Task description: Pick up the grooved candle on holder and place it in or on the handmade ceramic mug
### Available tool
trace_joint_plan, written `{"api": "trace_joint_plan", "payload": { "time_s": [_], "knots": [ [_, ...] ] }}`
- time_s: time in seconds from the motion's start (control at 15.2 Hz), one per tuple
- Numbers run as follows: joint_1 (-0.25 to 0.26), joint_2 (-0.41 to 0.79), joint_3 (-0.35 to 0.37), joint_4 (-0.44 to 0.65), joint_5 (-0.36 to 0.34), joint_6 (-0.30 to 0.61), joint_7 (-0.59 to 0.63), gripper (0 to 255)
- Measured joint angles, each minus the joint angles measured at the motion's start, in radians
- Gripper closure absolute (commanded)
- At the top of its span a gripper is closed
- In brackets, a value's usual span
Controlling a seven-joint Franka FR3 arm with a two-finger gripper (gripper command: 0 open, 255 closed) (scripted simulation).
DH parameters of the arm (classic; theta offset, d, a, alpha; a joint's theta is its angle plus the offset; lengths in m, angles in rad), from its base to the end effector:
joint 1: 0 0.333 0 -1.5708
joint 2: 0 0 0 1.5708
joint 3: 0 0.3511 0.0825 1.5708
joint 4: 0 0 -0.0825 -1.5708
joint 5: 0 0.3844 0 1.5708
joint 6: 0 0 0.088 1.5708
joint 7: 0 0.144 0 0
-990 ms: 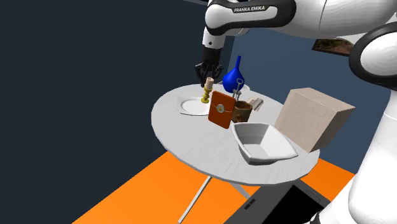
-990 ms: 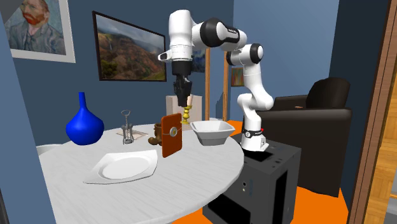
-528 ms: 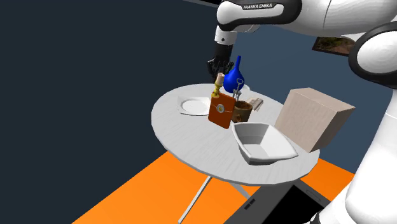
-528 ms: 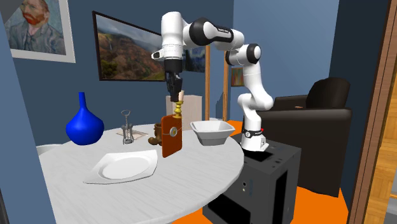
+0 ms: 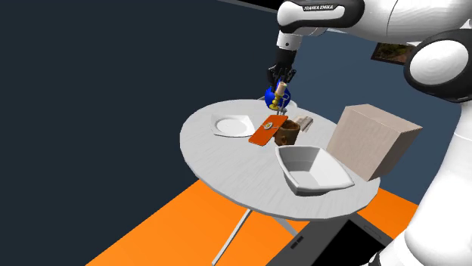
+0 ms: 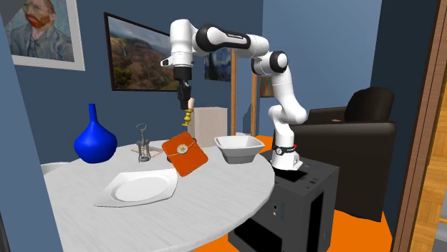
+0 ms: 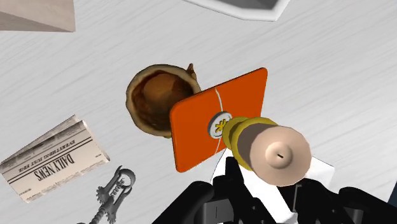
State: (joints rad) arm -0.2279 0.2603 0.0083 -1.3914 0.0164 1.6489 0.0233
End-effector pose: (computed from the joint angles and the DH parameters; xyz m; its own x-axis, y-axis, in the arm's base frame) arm 0.6323 -0.1395 0.5580 0.9703 -0.2420 -0.0032 -0.2420 -0.9701 -0.0184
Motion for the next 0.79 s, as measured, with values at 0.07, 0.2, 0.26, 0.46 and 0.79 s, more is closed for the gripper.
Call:
{"api": "trace_joint_plan", "payload": {
  "time_s": [0.07, 0.2, 0.26, 0.46, 0.79],
  "knots": [
    [-0.013, 0.013, -0.008, 0.016, 0.002, -0.004, -0.021, 255],
    [-0.039, 0.031, -0.021, 0.061, 0.005, -0.032, -0.059, 255],
    [-0.054, 0.037, -0.029, 0.07, 0.007, -0.034, -0.081, 255],
    [-0.079, 0.061, -0.041, 0.092, 0.012, -0.034, -0.119, 255],
    [-0.082, 0.056, -0.043, 0.024, 0.012, 0.028, -0.126, 255]
  ]
}}
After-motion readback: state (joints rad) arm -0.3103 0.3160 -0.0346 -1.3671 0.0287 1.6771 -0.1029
